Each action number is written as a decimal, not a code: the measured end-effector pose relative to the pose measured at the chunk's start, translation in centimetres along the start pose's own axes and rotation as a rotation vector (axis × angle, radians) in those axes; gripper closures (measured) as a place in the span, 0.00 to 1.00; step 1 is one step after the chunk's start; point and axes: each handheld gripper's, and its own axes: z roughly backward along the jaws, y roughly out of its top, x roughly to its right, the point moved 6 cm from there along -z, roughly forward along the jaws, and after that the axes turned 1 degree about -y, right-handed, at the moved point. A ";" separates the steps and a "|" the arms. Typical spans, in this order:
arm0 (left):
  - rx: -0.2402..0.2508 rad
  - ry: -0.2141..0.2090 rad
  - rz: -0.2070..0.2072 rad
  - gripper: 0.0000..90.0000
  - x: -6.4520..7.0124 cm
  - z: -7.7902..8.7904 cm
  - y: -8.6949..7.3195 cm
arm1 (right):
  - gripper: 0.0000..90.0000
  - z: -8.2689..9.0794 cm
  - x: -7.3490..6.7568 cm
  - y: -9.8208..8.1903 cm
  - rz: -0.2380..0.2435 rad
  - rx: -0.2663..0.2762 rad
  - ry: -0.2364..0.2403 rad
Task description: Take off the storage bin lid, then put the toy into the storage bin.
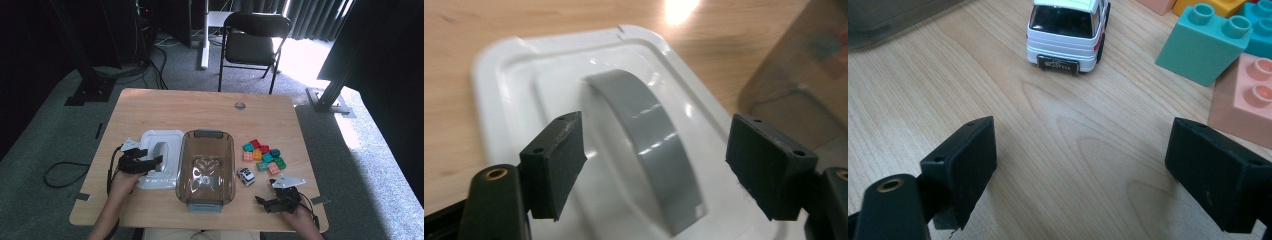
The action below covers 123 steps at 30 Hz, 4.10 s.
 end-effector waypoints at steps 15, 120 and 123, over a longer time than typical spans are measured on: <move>0.015 0.254 0.076 0.01 -5.5 2.6 -1.7 | 0.14 0.0 0.0 0.0 0.000 0.000 0.000; -0.127 0.415 0.145 0.00 -9.3 2.6 -5.9 | 0.50 -5.0 -1.3 6.7 -0.059 -0.142 -0.112; -0.130 0.413 0.143 0.00 -9.3 2.7 -5.9 | 0.52 -5.0 -1.2 6.7 -0.065 -0.147 -0.105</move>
